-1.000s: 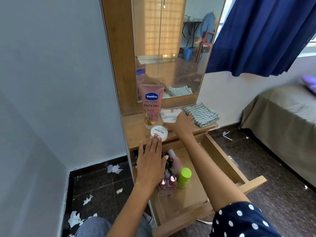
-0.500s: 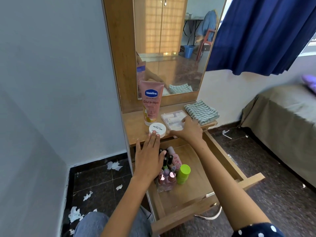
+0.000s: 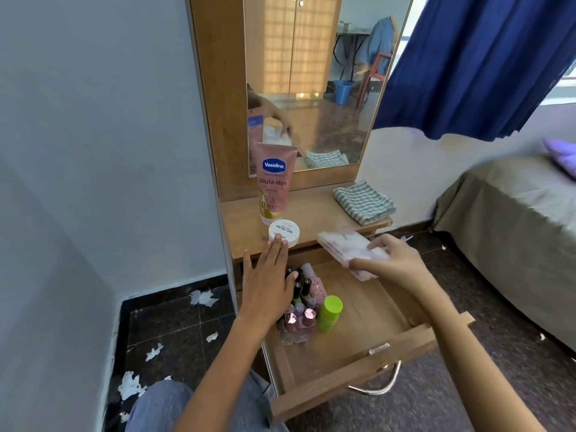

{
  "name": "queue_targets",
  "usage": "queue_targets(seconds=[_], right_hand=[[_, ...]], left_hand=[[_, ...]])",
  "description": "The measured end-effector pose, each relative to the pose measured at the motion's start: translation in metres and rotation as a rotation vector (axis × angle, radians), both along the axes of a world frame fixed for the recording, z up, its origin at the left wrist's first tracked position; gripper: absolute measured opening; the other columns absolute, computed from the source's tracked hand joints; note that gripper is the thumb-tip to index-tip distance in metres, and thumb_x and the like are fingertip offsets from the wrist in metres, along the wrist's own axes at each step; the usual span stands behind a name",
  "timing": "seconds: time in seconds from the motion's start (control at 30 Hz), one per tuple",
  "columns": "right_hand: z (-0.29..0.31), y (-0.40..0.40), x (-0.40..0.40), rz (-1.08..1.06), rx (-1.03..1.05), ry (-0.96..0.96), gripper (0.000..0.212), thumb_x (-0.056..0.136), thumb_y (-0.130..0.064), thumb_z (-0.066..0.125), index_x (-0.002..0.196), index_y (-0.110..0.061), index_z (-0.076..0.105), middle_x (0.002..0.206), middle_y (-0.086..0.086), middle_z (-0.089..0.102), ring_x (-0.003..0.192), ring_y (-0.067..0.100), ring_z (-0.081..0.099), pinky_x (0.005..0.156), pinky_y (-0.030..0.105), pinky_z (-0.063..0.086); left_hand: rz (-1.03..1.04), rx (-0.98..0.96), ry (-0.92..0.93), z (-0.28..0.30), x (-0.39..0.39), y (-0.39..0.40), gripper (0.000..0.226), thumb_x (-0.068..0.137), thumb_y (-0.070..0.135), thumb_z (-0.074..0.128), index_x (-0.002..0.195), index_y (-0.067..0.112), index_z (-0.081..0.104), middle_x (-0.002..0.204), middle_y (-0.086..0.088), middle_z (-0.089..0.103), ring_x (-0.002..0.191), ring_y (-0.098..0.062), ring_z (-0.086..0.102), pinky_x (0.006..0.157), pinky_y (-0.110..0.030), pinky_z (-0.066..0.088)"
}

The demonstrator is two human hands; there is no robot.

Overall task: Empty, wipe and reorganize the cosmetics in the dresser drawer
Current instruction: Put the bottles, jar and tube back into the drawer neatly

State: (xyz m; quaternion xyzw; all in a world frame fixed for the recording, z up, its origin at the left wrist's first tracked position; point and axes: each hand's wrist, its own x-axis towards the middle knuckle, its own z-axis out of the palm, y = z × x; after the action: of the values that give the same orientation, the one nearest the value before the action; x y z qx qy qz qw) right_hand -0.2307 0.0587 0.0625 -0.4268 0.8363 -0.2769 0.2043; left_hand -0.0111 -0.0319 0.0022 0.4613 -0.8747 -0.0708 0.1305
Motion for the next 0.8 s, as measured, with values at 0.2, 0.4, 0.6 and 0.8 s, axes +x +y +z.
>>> queue_targets(seconds=[0.2,0.4,0.6,0.8], right_hand=[[-0.027,0.016,-0.017,-0.045,0.136,0.003,0.064,0.05,-0.066,0.076,0.097,-0.025,0.06,0.111,-0.002,0.059,0.099,0.015,0.051,0.076,0.034,0.043],[-0.074,-0.008,-0.011,-0.054,0.266,0.259,0.074,0.055,-0.071,0.071,0.108,-0.021,0.054,0.114,0.008,0.06,0.108,0.027,0.055,0.078,0.034,0.044],[-0.1,-0.025,-0.006,-0.061,0.338,0.318,0.084,0.068,-0.057,0.076,0.127,-0.008,0.041,0.13,0.02,0.044,0.121,0.039,0.045,0.094,0.042,0.043],[-0.113,-0.029,0.0,0.132,0.3,0.45,0.065,0.079,-0.036,0.072,0.135,-0.02,0.043,0.14,0.014,0.039,0.128,0.032,0.04,0.1,0.04,0.042]], left_hand=[[-0.017,0.033,0.007,-0.001,0.001,-0.002,0.065,0.1,0.044,0.032,0.152,0.02,0.001,0.16,0.002,-0.003,0.146,-0.012,-0.005,0.116,-0.051,-0.003],[-0.032,0.047,-0.019,0.002,0.005,-0.006,0.064,0.1,0.045,0.029,0.152,0.021,0.0,0.16,0.004,-0.005,0.146,-0.012,-0.006,0.114,-0.052,-0.006],[-0.03,0.054,-0.032,0.002,0.004,-0.007,0.064,0.1,0.046,0.027,0.152,0.022,-0.002,0.159,0.005,-0.007,0.146,-0.011,-0.007,0.113,-0.051,-0.009],[-0.034,0.056,-0.021,0.002,0.006,-0.007,0.064,0.1,0.045,0.028,0.152,0.023,-0.002,0.159,0.006,-0.007,0.145,-0.01,-0.009,0.113,-0.051,-0.01]])
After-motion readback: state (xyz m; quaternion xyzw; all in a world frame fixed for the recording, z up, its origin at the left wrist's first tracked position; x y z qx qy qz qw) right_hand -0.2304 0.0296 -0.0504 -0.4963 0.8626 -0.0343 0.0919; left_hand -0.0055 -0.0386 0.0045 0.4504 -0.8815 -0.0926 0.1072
